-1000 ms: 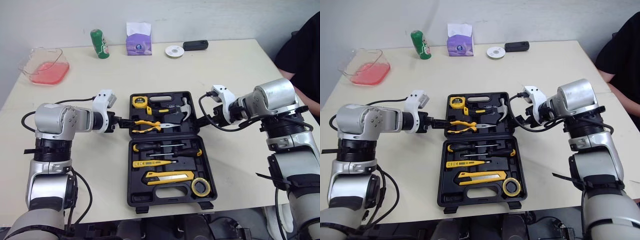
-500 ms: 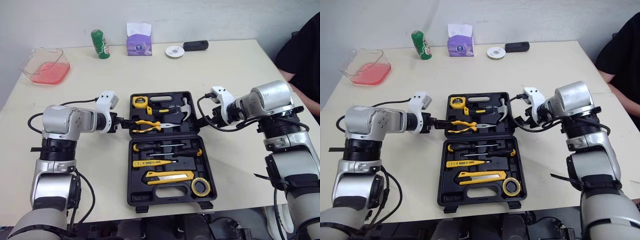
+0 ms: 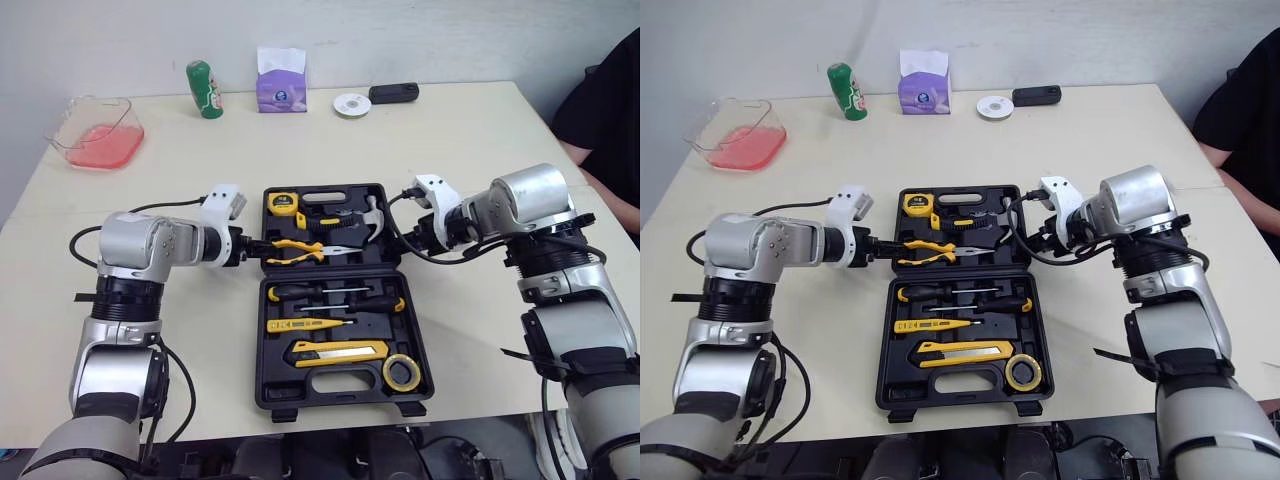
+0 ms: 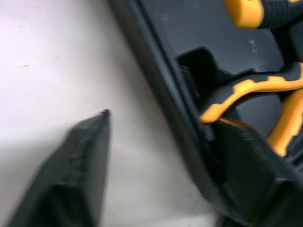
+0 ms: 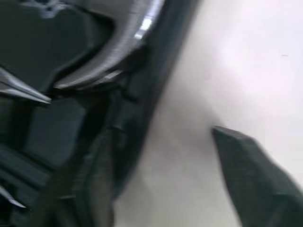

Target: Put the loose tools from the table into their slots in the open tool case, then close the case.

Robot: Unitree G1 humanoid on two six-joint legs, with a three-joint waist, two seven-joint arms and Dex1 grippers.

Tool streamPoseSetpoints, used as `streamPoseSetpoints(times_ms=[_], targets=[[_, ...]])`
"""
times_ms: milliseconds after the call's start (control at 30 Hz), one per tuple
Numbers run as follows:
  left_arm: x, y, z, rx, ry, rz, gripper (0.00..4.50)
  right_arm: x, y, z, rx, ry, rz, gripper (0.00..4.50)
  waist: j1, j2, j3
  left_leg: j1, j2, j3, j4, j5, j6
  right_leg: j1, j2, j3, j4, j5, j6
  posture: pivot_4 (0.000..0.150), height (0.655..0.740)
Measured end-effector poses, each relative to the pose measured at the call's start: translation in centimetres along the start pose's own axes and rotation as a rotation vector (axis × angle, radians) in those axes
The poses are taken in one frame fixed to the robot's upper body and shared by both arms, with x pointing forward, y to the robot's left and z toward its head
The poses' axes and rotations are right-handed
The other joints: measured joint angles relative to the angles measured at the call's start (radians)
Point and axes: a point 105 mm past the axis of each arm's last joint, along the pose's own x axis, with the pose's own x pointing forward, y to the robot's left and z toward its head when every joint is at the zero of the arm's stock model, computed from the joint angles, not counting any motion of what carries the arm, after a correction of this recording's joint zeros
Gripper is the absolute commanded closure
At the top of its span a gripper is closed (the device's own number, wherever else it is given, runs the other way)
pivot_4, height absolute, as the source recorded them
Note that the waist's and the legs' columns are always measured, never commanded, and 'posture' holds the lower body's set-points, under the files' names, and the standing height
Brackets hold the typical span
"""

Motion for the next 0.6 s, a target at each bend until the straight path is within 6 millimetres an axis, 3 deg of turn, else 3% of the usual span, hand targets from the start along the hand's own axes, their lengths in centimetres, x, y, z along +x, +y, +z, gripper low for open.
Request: streamPoseSetpoints(times_ms=[33, 100, 133, 367, 500, 600], targets=[[0.1, -0.2, 0.0, -0.002, 0.002, -0.007, 3.22, 0.0, 0.1, 0.1, -0.001, -0.003, 0.005, 3.42, 0.000, 0.000, 0.000, 0.000, 0.000, 0.000, 0.000, 0.000, 0.000, 0.000, 0.000, 0.000, 0.000, 0.000, 0.000, 0.150, 0.7400], [0.1, -0.4, 0.2, -0.006, 0.001, -0.010, 3.85, -0.1, 0.3, 0.4, 0.005, -0.017, 0.009, 4.37, 0.001, 0.000, 0.000, 0.000, 0.000, -0.001, 0.000, 0.001, 0.000, 0.001, 0.000, 0.000, 0.000, 0.000, 0.000, 0.150, 0.7400], [0.2, -0.4, 0.3, -0.009, 0.003, -0.007, 3.95, -0.2, 0.3, 0.5, 0.012, -0.021, 0.008, 4.50, 0.001, 0.000, 0.000, 0.001, 0.000, -0.001, 0.000, 0.001, 0.000, 0.001, 0.000, 0.000, 0.000, 0.000, 0.000, 0.150, 0.7400], [0.2, -0.2, 0.4, -0.031, 0.001, -0.002, 4.06, 0.0, 0.3, 0.6, 0.053, -0.043, 0.002, 4.50, 0.000, 0.000, 0.000, 0.002, 0.000, 0.000, 0.000, 0.003, -0.001, 0.001, -0.001, 0.001, 0.000, 0.000, 0.000, 0.150, 0.7400], [0.5, 0.1, 1.3, -0.045, -0.094, 0.012, 4.13, 0.2, 0.0, 1.3, 0.099, -0.163, 0.005, 4.50, 0.000, 0.000, 0.000, 0.001, 0.000, -0.001, -0.001, 0.003, -0.001, 0.000, -0.001, 0.001, 0.002, 0.000, 0.000, 0.150, 0.7400], [0.6, 0.5, 2.2, -0.040, -0.212, 0.018, 4.19, -0.1, -0.1, 2.0, 0.028, -0.301, -0.021, 4.50, 0.000, 0.000, 0.000, -0.002, 0.000, -0.001, -0.003, 0.003, -0.001, -0.002, -0.001, 0.002, 0.000, 0.001, 0.000, 0.150, 0.7400]])
